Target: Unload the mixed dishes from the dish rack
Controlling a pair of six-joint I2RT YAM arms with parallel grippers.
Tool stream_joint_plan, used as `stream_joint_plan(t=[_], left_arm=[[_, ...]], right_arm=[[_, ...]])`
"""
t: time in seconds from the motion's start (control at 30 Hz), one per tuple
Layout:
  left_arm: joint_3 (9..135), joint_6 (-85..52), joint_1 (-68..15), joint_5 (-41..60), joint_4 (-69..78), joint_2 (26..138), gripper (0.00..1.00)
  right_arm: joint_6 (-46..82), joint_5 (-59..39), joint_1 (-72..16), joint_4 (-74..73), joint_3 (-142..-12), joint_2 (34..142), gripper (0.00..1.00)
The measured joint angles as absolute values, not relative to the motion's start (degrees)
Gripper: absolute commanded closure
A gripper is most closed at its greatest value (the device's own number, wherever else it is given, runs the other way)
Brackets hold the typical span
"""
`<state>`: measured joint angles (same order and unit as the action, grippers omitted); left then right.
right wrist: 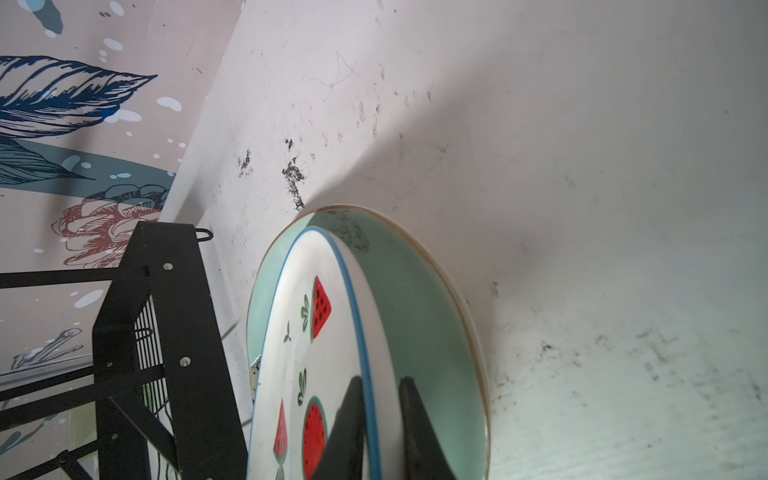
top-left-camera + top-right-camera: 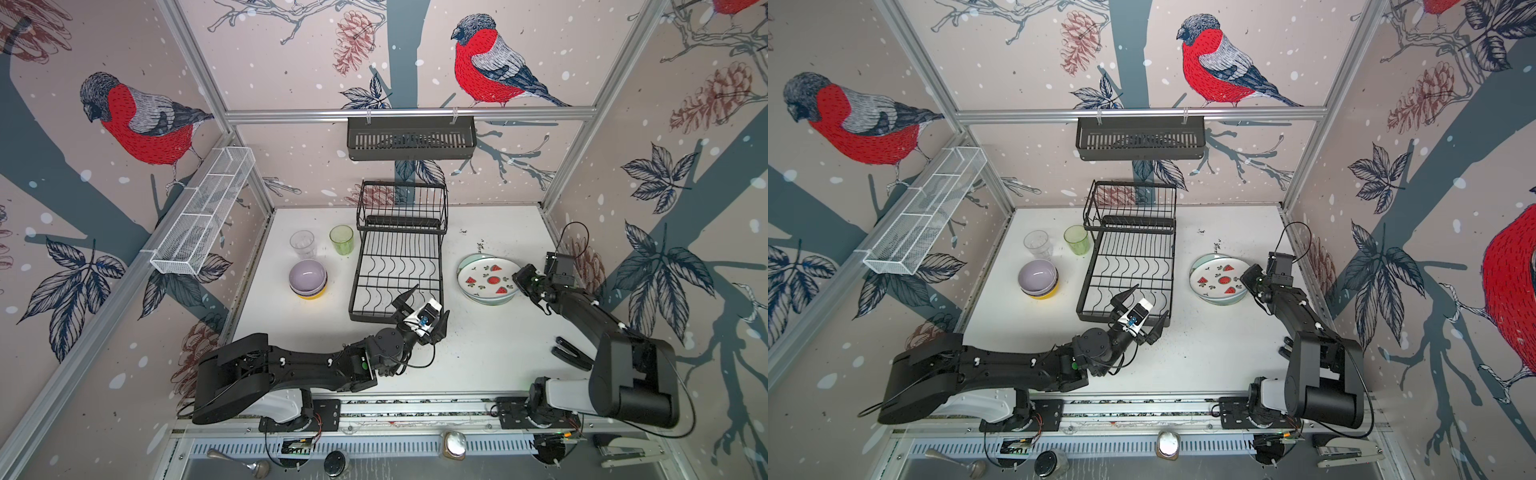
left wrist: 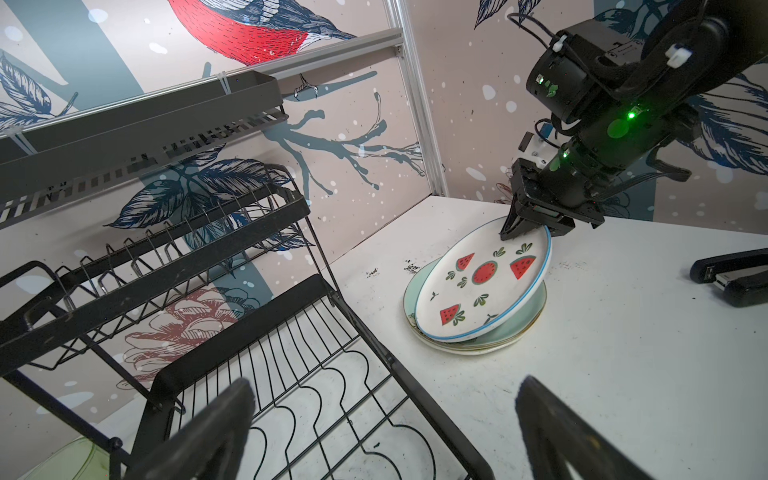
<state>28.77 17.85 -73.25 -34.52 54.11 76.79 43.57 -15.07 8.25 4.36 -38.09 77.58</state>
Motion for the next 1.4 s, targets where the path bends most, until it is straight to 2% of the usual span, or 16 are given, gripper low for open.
stream_joint_plan(t=[0.23, 0.37, 0.43, 0.83, 0.87, 0.93, 1.03, 1.2, 1.4], left_arm=[[28.73, 17.82, -73.23, -34.5, 54.09, 76.84, 0.02], [28.73, 17.8, -73.23, -34.5, 54.09, 76.97, 0.02], [28.73, 17.76, -73.23, -34.48, 54.11, 76.97, 0.02], [28.8, 16.91, -73.3, -34.5, 54.06, 76.97, 0.02], [28.91, 16.88, -73.3, -34.5, 54.06, 77.06, 0.02], [29.23, 16.69, -73.34, -34.54, 53.87, 77.3, 0.02], [30.26, 16.32, -73.34, -35.22, 53.25, 77.69, 0.02], [31.94, 15.33, -72.62, -37.67, 52.66, 77.23, 0.02], [35.46, 10.7, -66.35, -37.6, 46.81, 73.17, 0.02]], right_arm=[[43.13, -13.72, 8.27, 4.1, -37.5, 79.77, 0.78], [41.98, -11.92, 8.27, 6.46, -37.12, 80.51, 0.61], [41.67, -11.79, 8.29, 8.16, -36.86, 80.6, 0.58], [40.56, -10.55, 8.29, 11.16, -36.84, 77.97, 0.56], [40.53, -10.55, 8.29, 11.29, -36.86, 77.62, 0.52], [40.34, -10.55, 8.27, 11.92, -37.06, 76.44, 0.37], [39.07, -11.14, 8.27, 12.14, -37.21, 73.84, 0.26], [36.77, -13.08, 7.86, 12.29, -38.06, 66.74, 0.19], [33.52, -13.54, 6.76, 10.52, -39.66, 57.56, 0.16]])
